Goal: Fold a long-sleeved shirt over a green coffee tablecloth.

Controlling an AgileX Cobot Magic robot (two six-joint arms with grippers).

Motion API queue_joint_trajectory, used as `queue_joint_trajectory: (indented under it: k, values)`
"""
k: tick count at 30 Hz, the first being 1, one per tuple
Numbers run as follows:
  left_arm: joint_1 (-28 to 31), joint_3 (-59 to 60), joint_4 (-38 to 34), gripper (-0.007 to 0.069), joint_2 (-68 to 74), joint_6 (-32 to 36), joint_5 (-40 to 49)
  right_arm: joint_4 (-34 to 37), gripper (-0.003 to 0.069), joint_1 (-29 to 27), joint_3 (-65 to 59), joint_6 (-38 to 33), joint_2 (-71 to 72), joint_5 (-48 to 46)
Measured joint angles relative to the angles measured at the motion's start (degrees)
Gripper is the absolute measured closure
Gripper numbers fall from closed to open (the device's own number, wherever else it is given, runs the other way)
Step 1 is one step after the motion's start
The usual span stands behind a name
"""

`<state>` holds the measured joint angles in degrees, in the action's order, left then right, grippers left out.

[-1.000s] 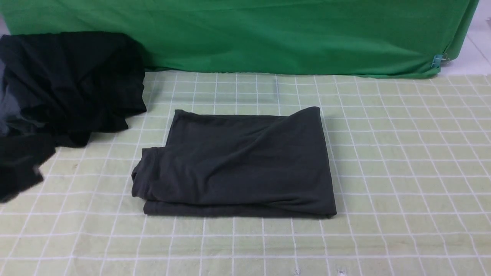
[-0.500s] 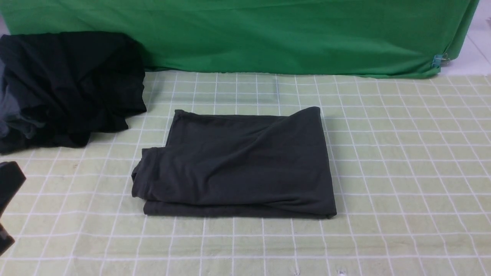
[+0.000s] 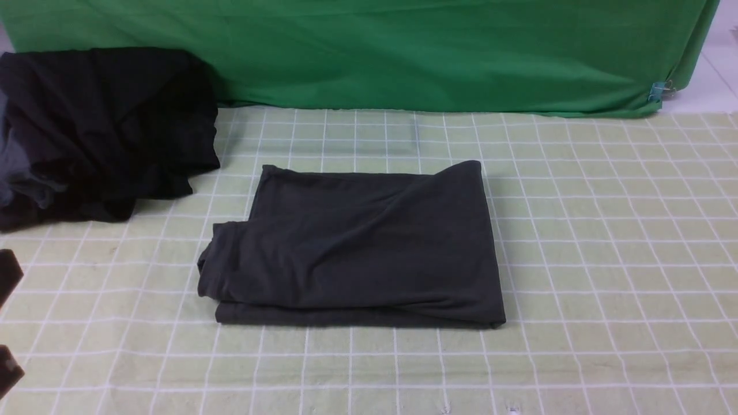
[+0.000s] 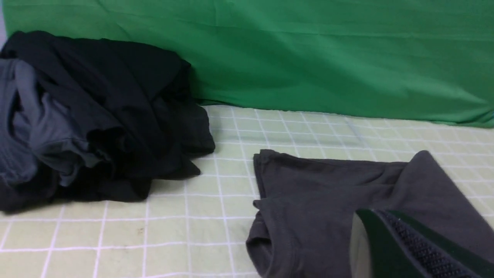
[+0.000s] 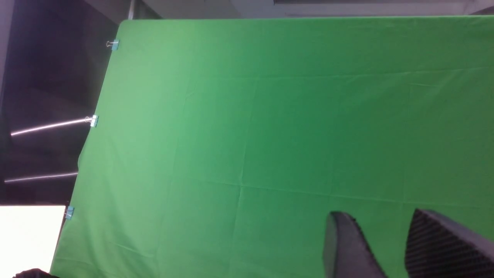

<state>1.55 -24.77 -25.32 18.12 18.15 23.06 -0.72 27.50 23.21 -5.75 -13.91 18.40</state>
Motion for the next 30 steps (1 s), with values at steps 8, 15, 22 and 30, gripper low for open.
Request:
queue_joint_trajectory:
  k: [8,15,22,30]
  values:
    - [-0.99,0.16,8.66,0.0623,-1.11,-0.17,-0.04,0.0,0.0421,0.0,0.0,0.0,0.0,-0.05]
    - [-0.99,7.74,11.78,0.0623,-7.43,-0.42,-6.48,0.0,0.0421,0.0,0.0,0.0,0.0,-0.05]
    - [-0.19,23.49,20.13,0.0623,-16.4,-6.99,-11.79,0.0,0.042,0.0,-0.03,0.0,0.0,-0.01]
    - [1.46,25.13,21.65,0.0623,-18.01,-8.33,-9.94,0.0,0.0419,0.0,-0.03,0.0,0.0,-0.08]
